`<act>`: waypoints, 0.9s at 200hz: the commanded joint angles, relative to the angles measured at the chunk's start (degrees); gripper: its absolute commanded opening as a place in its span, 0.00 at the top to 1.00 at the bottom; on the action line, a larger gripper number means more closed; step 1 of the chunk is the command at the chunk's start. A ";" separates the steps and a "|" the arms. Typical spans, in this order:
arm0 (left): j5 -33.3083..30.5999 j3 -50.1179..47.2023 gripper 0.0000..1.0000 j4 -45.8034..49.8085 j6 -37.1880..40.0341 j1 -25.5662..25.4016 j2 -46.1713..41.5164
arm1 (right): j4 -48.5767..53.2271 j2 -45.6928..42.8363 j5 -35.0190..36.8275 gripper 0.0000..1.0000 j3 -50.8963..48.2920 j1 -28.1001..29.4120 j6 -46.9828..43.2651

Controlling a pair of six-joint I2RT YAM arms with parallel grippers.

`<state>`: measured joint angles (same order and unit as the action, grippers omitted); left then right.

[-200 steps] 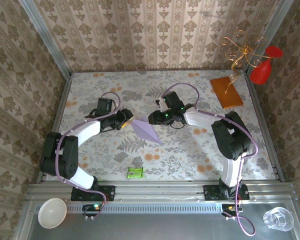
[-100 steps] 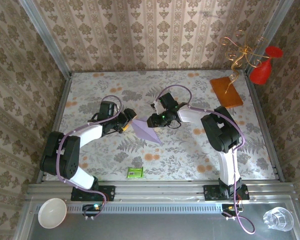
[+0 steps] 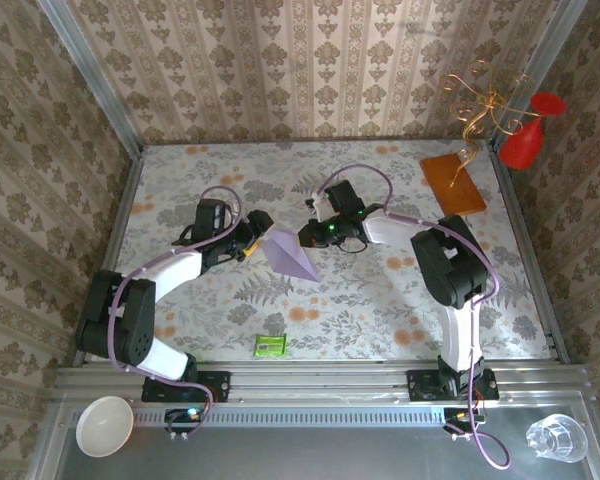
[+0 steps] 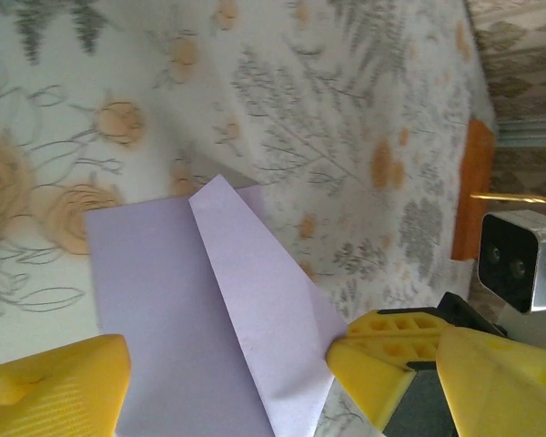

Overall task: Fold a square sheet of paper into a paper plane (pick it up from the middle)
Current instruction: Turn over the paper at the center of the table.

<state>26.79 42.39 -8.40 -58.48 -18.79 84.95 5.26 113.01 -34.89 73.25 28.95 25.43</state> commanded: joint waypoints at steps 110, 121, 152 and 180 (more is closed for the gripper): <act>18.07 3.79 0.25 -22.90 0.95 -5.21 2.49 | -26.77 -14.40 -11.32 0.97 -9.16 -5.10 25.88; 18.66 3.67 0.29 -24.81 0.66 -5.38 2.91 | -26.96 -14.40 -11.52 0.97 -9.16 -5.30 26.72; 20.05 3.58 0.43 -27.95 -0.23 -5.64 3.90 | -29.26 -14.14 -12.43 0.97 -9.96 -5.82 29.37; 19.52 2.76 0.52 -29.11 0.38 -5.71 3.81 | -31.16 -13.90 -12.63 0.96 -10.71 -6.41 31.32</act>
<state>44.86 44.80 -33.12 -58.83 -24.05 88.60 -22.11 100.09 -45.43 63.86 23.27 53.78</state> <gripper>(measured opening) 0.513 0.065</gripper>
